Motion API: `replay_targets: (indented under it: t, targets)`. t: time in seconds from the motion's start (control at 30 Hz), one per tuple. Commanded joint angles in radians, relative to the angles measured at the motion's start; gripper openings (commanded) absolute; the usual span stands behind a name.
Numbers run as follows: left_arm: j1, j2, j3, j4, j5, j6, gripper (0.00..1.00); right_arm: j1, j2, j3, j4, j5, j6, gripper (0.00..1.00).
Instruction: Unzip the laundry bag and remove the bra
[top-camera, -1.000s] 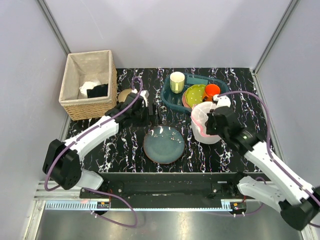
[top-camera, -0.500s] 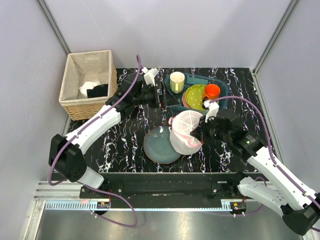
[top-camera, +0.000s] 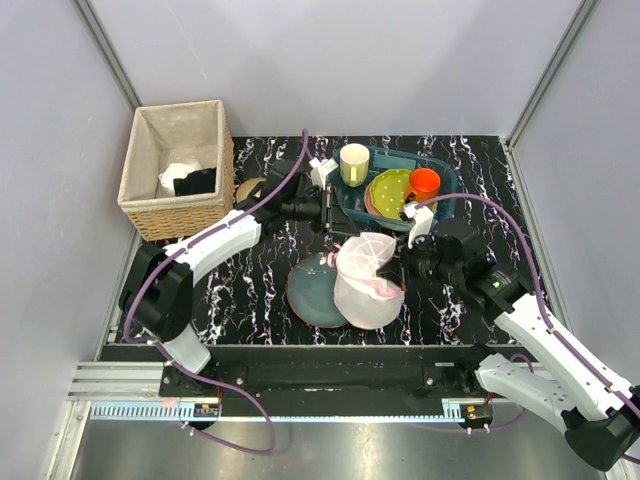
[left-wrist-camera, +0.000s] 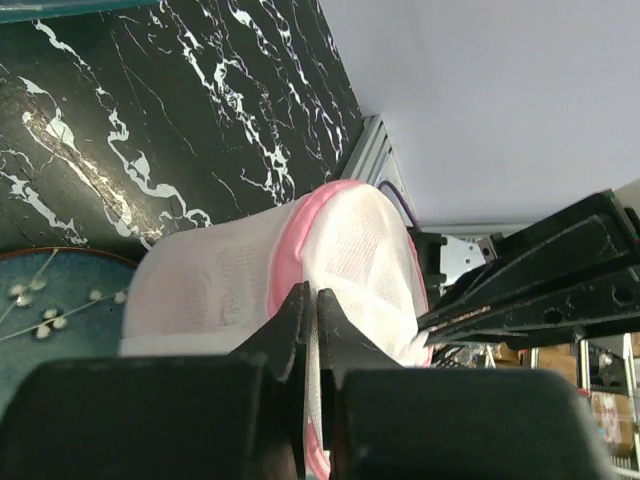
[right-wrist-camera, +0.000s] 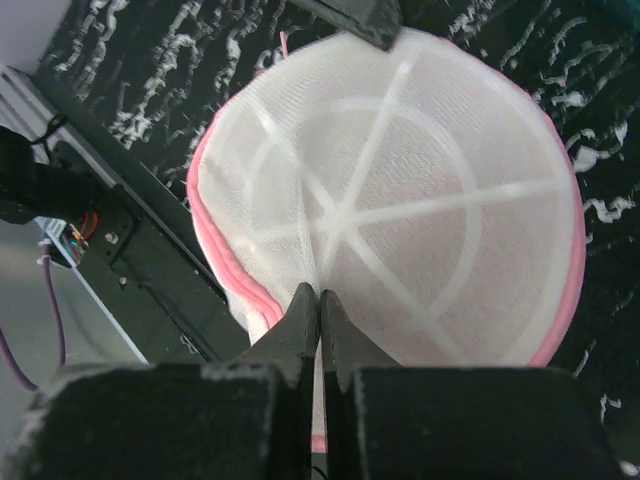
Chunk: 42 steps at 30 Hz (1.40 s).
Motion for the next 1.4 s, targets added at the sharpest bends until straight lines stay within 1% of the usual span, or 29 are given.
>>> replay_targets:
  t: [0.0, 0.03, 0.07, 0.1, 0.13, 0.17, 0.2, 0.23, 0.3, 0.33, 0.43, 0.5, 0.53, 0.57, 0.67, 0.73, 0.77, 0.83, 0.87, 0.97, 1.03, 1.1, 1.13, 1.17, 1.23, 1.27, 1.33, 1.37]
  targets:
    - [-0.004, -0.041, -0.032, 0.069, 0.028, 0.008, 0.00, 0.006, 0.003, 0.039, 0.000, 0.216, 0.006, 0.00]
    - [-0.001, -0.047, -0.035, 0.056, -0.026, 0.019, 0.00, 0.006, 0.012, 0.048, -0.014, 0.274, 0.019, 0.30]
    - [0.002, -0.049, -0.045, 0.056, -0.045, 0.010, 0.00, 0.004, 0.035, 0.069, -0.038, 0.369, 0.048, 0.52]
    - [0.011, -0.050, -0.051, 0.057, -0.054, -0.003, 0.00, 0.004, 0.047, 0.080, -0.051, 0.401, 0.058, 0.72]
    - [0.014, -0.058, -0.057, 0.071, -0.078, -0.018, 0.00, 0.004, 0.058, 0.090, -0.061, 0.431, 0.077, 0.98]
    - [0.016, -0.068, -0.072, 0.088, -0.098, -0.039, 0.00, 0.006, 0.073, 0.112, -0.086, 0.497, 0.123, 1.00]
    - [0.016, -0.082, -0.077, 0.088, -0.123, -0.044, 0.00, 0.006, 0.073, 0.122, -0.098, 0.522, 0.143, 1.00]
    - [0.016, -0.096, -0.085, 0.090, -0.176, -0.049, 0.00, 0.006, 0.073, 0.129, -0.104, 0.542, 0.160, 1.00]
    - [0.016, -0.145, -0.114, 0.094, -0.223, -0.067, 0.00, 0.003, 0.046, 0.137, -0.114, 0.611, 0.213, 1.00]
    - [0.016, -0.163, -0.124, 0.090, -0.273, -0.070, 0.00, 0.000, 0.035, 0.140, -0.121, 0.634, 0.235, 1.00]
    - [0.016, -0.223, -0.169, 0.084, -0.341, -0.089, 0.00, -0.035, 0.014, 0.136, -0.137, 0.643, 0.289, 1.00]
    - [0.014, -0.262, -0.206, 0.085, -0.370, -0.108, 0.00, -0.074, 0.020, 0.125, -0.149, 0.573, 0.344, 1.00]
    - [0.014, -0.272, -0.221, 0.085, -0.397, -0.115, 0.00, -0.121, 0.024, 0.114, -0.149, 0.527, 0.365, 1.00]
    - [0.013, -0.285, -0.230, 0.088, -0.408, -0.124, 0.00, -0.149, 0.027, 0.084, -0.141, 0.439, 0.400, 1.00]
    - [0.013, -0.312, -0.262, 0.082, -0.442, -0.125, 0.00, -0.195, 0.015, 0.015, -0.100, 0.331, 0.454, 1.00]
    - [0.013, -0.326, -0.270, 0.071, -0.460, -0.118, 0.00, -0.197, 0.006, -0.019, -0.068, 0.313, 0.477, 1.00]
    - [0.013, -0.326, -0.269, 0.058, -0.467, -0.112, 0.00, -0.197, 0.003, -0.050, -0.025, 0.248, 0.503, 1.00]
    - [0.013, -0.334, -0.266, 0.035, -0.490, -0.105, 0.00, -0.197, 0.020, -0.097, 0.020, 0.196, 0.531, 1.00]
    - [0.013, -0.337, -0.264, 0.016, -0.499, -0.098, 0.00, -0.197, 0.026, -0.114, 0.073, 0.139, 0.574, 1.00]
    - [0.013, -0.360, -0.253, -0.014, -0.543, -0.092, 0.00, -0.197, 0.050, -0.183, 0.206, 0.033, 0.649, 1.00]
    - [0.013, -0.369, -0.238, -0.028, -0.560, -0.086, 0.00, -0.197, 0.050, -0.199, 0.244, 0.014, 0.667, 1.00]
    - [0.011, -0.362, -0.192, -0.042, -0.553, -0.063, 0.00, -0.198, 0.043, -0.185, 0.242, 0.040, 0.649, 1.00]
    - [0.011, -0.352, -0.169, -0.061, -0.530, -0.053, 0.00, -0.197, 0.029, -0.145, 0.218, 0.066, 0.631, 1.00]
    - [0.009, -0.326, -0.137, -0.105, -0.523, -0.038, 0.00, -0.197, 0.023, -0.115, 0.142, 0.141, 0.582, 1.00]
    - [-0.001, -0.308, -0.068, -0.134, -0.529, -0.035, 0.00, -0.198, 0.001, -0.023, 0.021, 0.235, 0.530, 1.00]
    - [-0.004, -0.299, -0.054, -0.134, -0.536, -0.053, 0.00, -0.195, -0.008, 0.003, -0.009, 0.319, 0.485, 1.00]
    - [-0.018, -0.279, -0.008, -0.119, -0.551, -0.070, 0.00, -0.197, -0.040, 0.066, -0.076, 0.407, 0.444, 1.00]
    - [-0.023, -0.273, 0.006, -0.102, -0.553, -0.087, 0.00, -0.197, -0.048, 0.085, -0.095, 0.478, 0.412, 1.00]
